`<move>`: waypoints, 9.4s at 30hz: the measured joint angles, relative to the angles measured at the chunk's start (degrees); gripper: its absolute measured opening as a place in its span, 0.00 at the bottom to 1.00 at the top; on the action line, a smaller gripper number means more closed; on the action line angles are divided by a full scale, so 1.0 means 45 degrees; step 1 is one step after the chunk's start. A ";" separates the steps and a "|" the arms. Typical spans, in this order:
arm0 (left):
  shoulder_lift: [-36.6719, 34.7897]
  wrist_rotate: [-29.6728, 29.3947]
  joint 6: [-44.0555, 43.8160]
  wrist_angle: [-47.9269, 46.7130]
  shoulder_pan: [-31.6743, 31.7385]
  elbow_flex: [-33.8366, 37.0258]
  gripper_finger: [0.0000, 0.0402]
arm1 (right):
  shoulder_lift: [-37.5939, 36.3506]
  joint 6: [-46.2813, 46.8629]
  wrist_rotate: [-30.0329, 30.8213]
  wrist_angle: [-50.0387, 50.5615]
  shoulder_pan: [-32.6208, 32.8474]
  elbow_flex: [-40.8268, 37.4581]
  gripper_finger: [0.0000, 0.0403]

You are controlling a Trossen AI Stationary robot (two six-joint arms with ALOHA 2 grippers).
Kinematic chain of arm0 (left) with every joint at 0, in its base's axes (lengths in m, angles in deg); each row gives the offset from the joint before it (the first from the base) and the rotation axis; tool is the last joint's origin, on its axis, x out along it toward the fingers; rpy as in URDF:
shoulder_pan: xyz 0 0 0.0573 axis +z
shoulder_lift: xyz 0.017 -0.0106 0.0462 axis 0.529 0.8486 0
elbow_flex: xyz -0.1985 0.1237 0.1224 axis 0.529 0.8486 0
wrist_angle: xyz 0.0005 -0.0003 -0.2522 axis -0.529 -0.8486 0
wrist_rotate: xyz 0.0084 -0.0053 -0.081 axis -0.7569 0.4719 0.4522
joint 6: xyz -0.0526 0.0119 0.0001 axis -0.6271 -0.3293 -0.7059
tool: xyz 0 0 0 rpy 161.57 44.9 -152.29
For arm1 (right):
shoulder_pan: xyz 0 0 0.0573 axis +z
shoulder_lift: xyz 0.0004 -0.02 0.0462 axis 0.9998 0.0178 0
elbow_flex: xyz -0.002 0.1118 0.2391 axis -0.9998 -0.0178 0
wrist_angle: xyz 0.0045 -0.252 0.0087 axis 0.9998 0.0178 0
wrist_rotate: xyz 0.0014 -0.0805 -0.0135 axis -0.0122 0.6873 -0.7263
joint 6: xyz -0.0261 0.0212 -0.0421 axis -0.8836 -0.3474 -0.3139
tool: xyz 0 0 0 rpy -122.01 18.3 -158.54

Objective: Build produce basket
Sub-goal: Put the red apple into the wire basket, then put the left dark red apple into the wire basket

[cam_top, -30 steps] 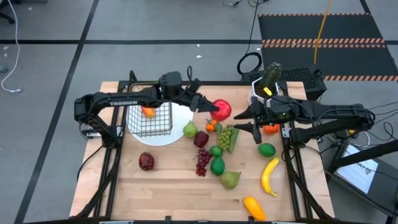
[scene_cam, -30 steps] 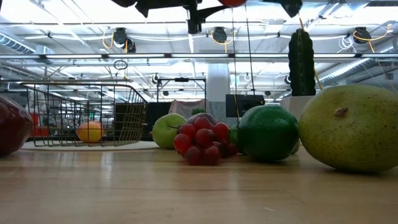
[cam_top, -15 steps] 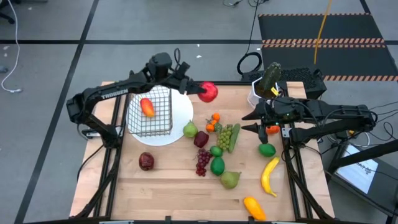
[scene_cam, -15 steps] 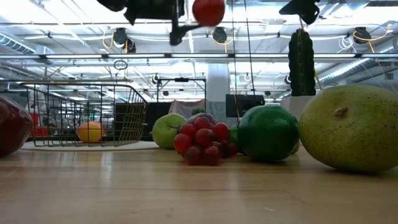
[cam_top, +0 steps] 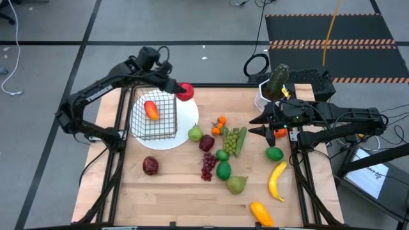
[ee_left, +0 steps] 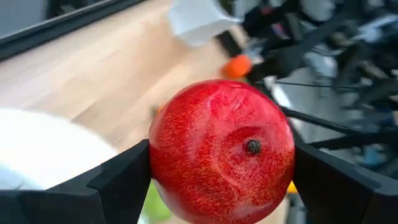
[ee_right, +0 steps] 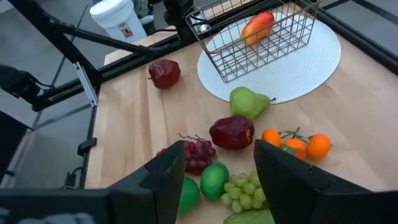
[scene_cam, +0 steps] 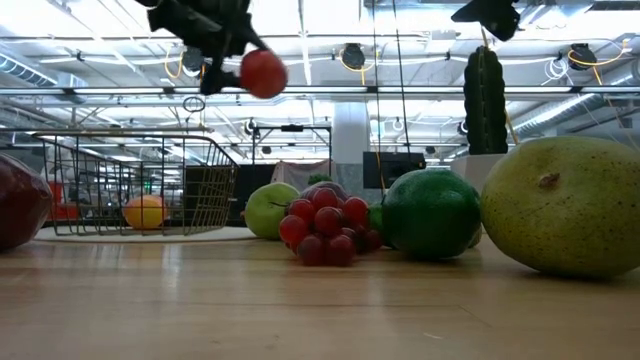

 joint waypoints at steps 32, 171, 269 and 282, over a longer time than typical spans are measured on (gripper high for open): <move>-0.0592 -0.6623 -0.0345 -0.3907 -0.0113 0.2406 0.86 | 0.0058 -0.1126 0.2002 -0.0191 -0.0024 0.0000 0.46; -0.2935 -0.8155 -1.4938 -0.4062 -1.5188 0.4881 0.51 | 0.0052 0.3284 0.1987 0.1900 -0.0010 -0.0367 0.46; 0.0635 -0.5700 -1.6833 -0.1741 -1.4084 0.5542 0.76 | 0.0012 0.3112 0.0266 0.1606 0.0000 -0.1030 0.46; -0.0633 -0.7260 -1.6659 0.2847 -1.3629 0.5523 0.76 | 0.0018 0.2807 0.0298 0.1422 0.0001 -0.1028 0.46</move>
